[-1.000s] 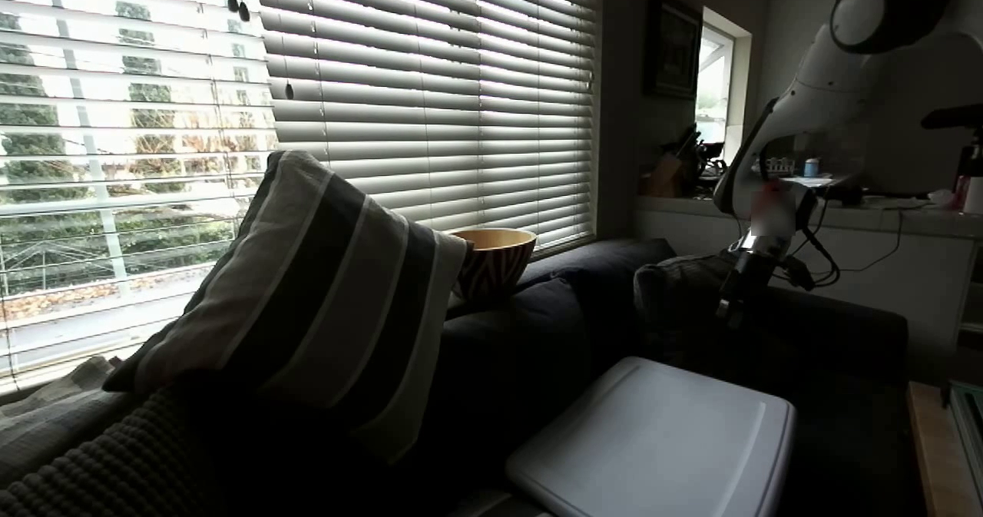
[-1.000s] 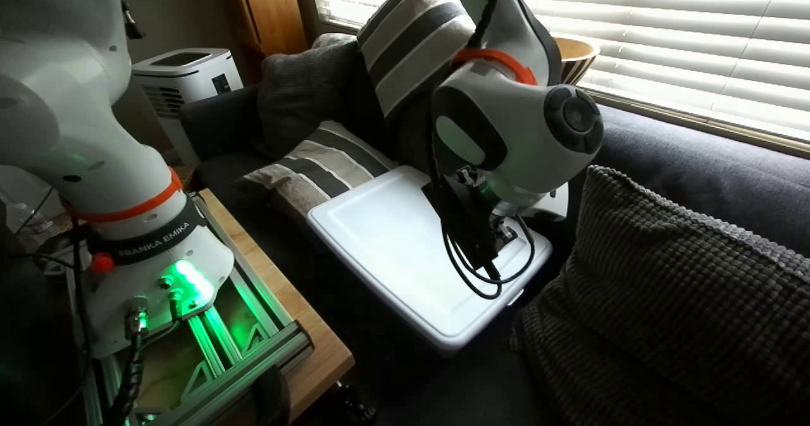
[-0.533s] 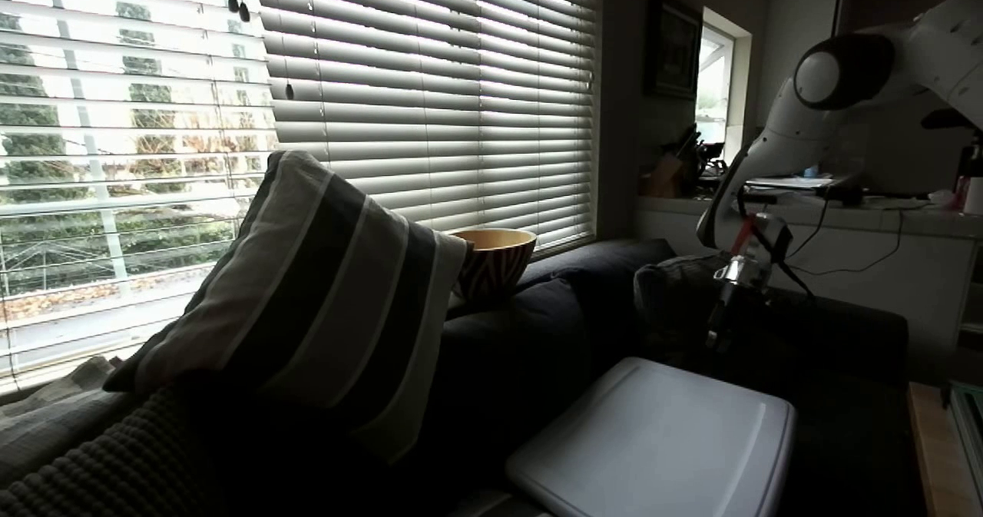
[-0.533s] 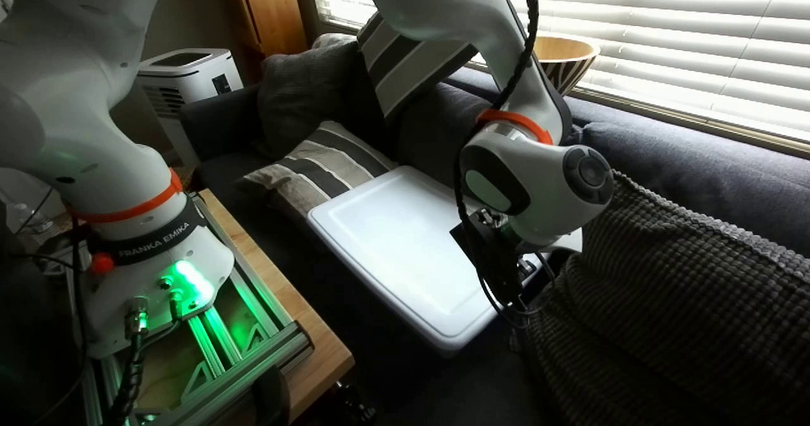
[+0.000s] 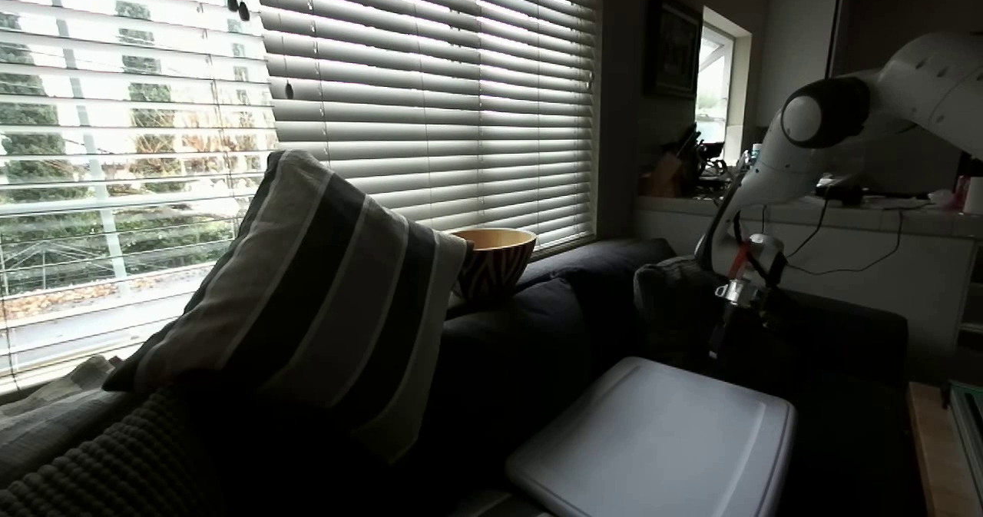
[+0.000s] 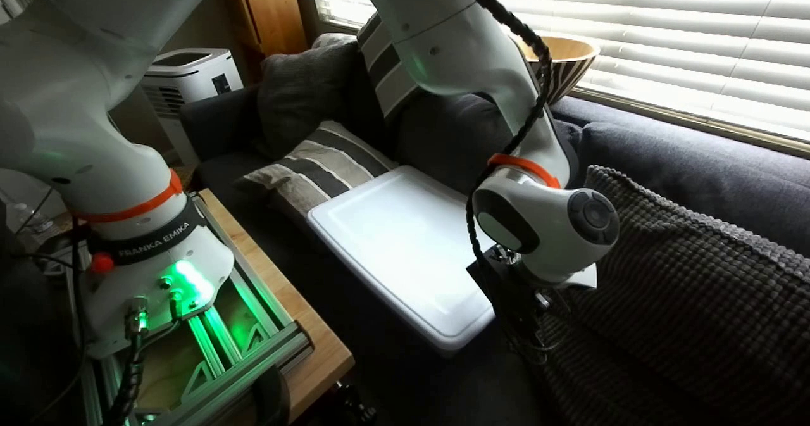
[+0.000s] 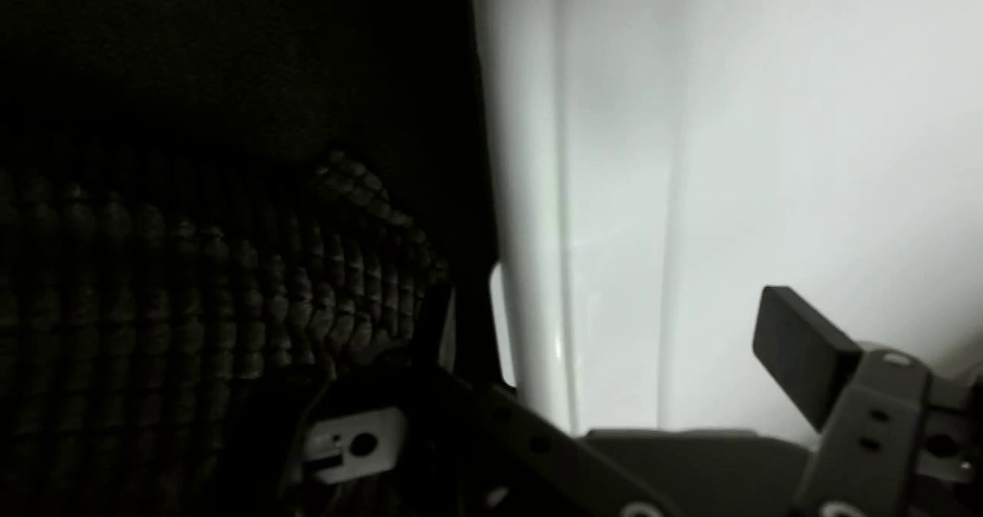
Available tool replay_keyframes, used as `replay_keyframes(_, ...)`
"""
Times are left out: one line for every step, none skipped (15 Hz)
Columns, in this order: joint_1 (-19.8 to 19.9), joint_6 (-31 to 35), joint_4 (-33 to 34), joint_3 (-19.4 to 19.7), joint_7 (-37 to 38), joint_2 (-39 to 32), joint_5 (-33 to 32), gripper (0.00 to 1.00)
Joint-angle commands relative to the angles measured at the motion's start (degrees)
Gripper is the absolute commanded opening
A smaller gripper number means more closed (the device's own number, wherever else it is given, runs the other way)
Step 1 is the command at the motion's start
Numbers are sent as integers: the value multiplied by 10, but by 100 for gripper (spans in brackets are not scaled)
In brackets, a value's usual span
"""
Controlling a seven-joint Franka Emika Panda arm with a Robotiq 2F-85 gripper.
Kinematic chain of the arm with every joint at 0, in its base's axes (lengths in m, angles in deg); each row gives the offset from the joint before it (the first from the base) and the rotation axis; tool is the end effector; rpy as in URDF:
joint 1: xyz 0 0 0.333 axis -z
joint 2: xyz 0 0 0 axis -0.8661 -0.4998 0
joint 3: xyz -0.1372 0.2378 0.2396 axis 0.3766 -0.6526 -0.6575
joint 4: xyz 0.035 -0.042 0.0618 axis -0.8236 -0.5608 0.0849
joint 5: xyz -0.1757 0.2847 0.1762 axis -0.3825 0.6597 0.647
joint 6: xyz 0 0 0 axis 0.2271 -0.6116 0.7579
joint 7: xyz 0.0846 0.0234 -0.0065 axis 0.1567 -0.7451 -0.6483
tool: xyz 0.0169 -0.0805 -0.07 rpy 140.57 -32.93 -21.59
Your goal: Remove the lid from the bowl
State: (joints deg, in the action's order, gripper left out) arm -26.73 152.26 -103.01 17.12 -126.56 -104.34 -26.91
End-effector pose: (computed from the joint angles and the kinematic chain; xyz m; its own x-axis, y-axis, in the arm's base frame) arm 0.4501 -0.4218 0.0393 0.9806 -0.1640 0.1078 -0.1129 -0.9207 -0.3735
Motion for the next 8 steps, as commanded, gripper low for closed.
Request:
replay_keyframes(29,26,47,-29,-5,-47,-9,100)
replay_keyframes(37,27,56,-37,-7,-55,-7,100)
replay_keyframes(45,23,67,-46,-8,-64,-5,100)
replay_keyframes(53,21,76,-54,-9,-71,-1,100)
replay_keyframes(59,25,86,-61,-11,-80,-1,100)
replay_keyframes(67,21,96,-68,-10,-89,0,92)
replay_keyframes(72,20,105,-74,-10,-97,-2,85)
replay_keyframes(78,13,112,-81,-9,-104,-3,74)
